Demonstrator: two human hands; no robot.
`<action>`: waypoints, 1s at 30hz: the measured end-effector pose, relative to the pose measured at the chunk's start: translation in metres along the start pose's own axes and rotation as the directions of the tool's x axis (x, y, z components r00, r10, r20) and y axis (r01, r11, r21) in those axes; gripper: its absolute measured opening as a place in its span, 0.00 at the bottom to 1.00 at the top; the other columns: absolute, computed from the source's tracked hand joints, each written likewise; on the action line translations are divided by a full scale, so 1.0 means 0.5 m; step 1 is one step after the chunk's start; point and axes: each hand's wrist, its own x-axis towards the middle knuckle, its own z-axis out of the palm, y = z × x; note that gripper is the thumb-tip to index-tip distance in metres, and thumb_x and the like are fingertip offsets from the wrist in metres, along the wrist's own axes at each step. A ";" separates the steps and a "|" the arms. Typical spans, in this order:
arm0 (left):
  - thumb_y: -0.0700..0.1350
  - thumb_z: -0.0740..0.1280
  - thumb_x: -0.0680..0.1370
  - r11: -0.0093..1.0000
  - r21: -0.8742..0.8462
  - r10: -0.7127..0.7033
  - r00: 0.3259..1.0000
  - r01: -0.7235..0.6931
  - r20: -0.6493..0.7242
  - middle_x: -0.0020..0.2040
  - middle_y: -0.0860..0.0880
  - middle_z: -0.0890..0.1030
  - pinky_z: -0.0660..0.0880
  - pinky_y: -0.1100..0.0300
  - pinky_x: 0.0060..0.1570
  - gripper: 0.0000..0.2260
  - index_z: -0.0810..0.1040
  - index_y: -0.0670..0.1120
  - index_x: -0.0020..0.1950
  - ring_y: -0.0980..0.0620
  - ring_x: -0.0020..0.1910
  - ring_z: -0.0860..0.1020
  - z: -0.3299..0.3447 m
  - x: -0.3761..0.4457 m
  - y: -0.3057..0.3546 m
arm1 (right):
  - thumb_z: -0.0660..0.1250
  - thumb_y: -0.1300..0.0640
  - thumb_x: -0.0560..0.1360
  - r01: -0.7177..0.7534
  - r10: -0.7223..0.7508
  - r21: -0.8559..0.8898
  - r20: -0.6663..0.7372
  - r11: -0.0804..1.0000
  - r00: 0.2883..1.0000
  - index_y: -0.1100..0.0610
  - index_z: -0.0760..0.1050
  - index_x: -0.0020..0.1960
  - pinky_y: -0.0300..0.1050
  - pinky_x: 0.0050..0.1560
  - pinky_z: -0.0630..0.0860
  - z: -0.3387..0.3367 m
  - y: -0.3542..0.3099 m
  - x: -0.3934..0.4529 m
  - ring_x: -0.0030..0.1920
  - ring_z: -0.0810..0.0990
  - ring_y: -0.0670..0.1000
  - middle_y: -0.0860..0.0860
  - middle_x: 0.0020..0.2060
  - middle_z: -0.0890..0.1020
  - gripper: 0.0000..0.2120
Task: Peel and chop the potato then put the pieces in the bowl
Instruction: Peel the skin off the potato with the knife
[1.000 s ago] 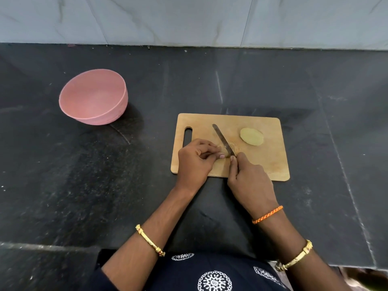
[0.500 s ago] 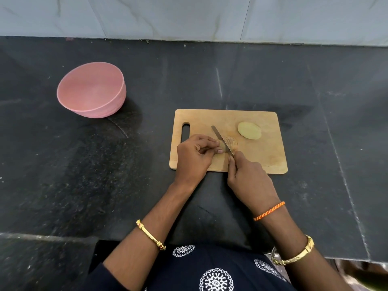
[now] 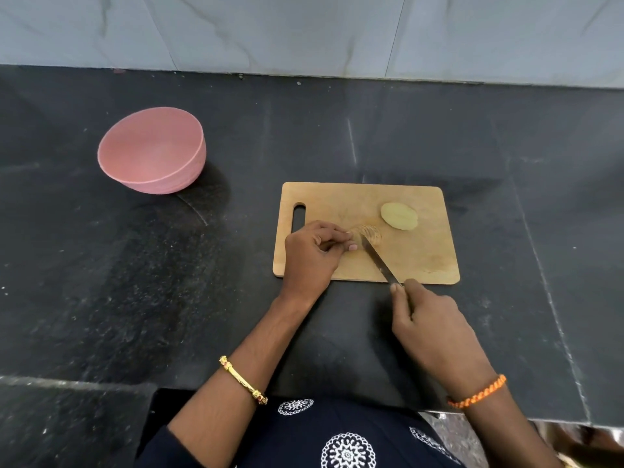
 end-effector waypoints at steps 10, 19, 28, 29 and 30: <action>0.35 0.76 0.66 0.998 -0.045 -0.040 0.999 0.041 0.014 0.39 0.50 0.82 0.77 0.69 0.43 0.05 0.84 0.40 0.40 0.58 0.41 0.81 -0.005 0.001 0.004 | 0.52 0.48 0.80 0.130 -0.129 0.000 -0.112 0.992 0.985 0.55 0.66 0.42 0.48 0.33 0.68 0.025 -0.038 0.097 0.34 0.74 0.58 0.54 0.29 0.74 0.14; 0.34 0.76 0.66 0.998 -0.056 -0.023 0.999 0.024 0.024 0.39 0.51 0.82 0.76 0.70 0.43 0.05 0.84 0.41 0.40 0.60 0.40 0.81 -0.007 0.002 0.005 | 0.50 0.48 0.81 0.104 -0.113 -0.086 -0.110 0.991 0.987 0.53 0.63 0.44 0.46 0.33 0.67 0.052 -0.034 0.104 0.33 0.72 0.56 0.51 0.29 0.71 0.11; 0.36 0.76 0.67 1.000 -0.009 0.007 0.999 -0.007 0.045 0.40 0.50 0.83 0.77 0.67 0.45 0.05 0.84 0.43 0.41 0.58 0.41 0.81 -0.008 0.002 0.001 | 0.50 0.48 0.81 0.121 -0.128 -0.082 -0.085 0.989 0.988 0.53 0.63 0.45 0.47 0.33 0.69 0.051 -0.033 0.107 0.33 0.74 0.57 0.52 0.30 0.72 0.11; 0.36 0.76 0.67 1.000 -0.006 0.007 0.999 -0.007 0.046 0.40 0.50 0.83 0.77 0.66 0.45 0.05 0.84 0.43 0.41 0.58 0.41 0.81 -0.008 0.002 0.001 | 0.50 0.48 0.81 0.123 -0.130 -0.092 -0.080 0.988 0.988 0.53 0.63 0.44 0.47 0.33 0.69 0.049 -0.033 0.108 0.33 0.74 0.57 0.53 0.30 0.72 0.11; 0.36 0.76 0.67 1.000 -0.005 0.007 0.999 -0.007 0.045 0.40 0.50 0.83 0.77 0.66 0.45 0.05 0.84 0.42 0.41 0.58 0.41 0.81 -0.007 0.002 0.000 | 0.50 0.48 0.81 0.126 -0.134 -0.099 -0.074 0.987 0.988 0.53 0.63 0.45 0.47 0.33 0.70 0.048 -0.033 0.108 0.34 0.75 0.57 0.53 0.31 0.72 0.11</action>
